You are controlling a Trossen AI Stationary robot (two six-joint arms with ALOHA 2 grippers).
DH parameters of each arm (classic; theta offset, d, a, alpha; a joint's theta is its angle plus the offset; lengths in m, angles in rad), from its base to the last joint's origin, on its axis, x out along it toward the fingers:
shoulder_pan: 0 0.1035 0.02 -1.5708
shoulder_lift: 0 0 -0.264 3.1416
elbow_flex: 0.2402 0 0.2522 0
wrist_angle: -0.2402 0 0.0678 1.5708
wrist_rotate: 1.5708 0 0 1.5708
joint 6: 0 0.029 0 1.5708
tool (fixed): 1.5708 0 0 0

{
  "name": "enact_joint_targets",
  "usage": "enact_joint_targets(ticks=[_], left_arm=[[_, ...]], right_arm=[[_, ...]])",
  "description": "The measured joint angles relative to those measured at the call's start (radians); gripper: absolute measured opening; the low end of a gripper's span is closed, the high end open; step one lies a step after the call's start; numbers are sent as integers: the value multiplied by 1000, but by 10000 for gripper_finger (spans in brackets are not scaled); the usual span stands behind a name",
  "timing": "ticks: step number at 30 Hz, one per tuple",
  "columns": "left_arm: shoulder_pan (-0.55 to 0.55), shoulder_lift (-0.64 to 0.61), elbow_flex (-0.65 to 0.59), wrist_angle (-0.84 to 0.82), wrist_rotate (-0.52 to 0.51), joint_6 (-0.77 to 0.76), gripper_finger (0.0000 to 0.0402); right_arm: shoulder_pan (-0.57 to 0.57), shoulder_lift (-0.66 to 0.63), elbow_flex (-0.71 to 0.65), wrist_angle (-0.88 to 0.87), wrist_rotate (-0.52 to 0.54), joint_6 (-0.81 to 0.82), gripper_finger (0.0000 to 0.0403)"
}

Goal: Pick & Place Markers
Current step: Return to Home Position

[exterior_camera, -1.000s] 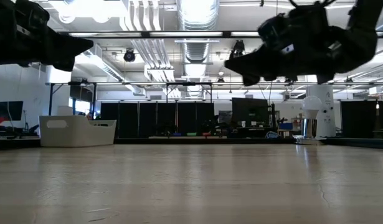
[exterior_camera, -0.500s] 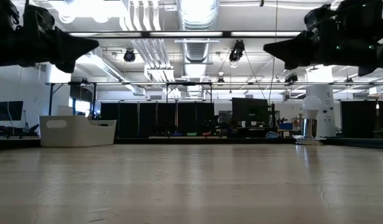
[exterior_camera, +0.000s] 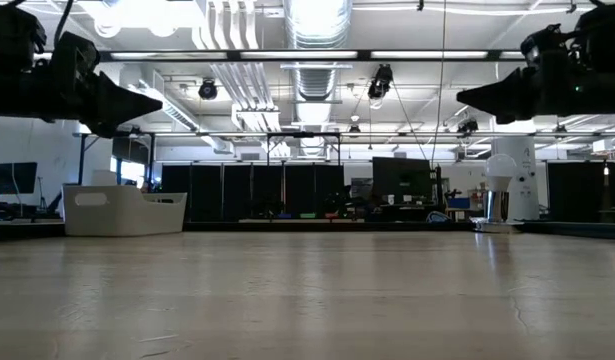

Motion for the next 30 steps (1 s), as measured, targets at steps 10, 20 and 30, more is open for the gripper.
enact_joint_targets(ticks=[10,20,30], left_arm=[[0,0,0,57,46,-18,0],[1,0,0,14,22,-32,0],[4,1,6,-34,-156,-58,0]], right_arm=[[-17,-115,0,-118,-14,22,8],[-16,-350,0,-253,153,55,8],[127,-366,0,-333,290,186,8]])
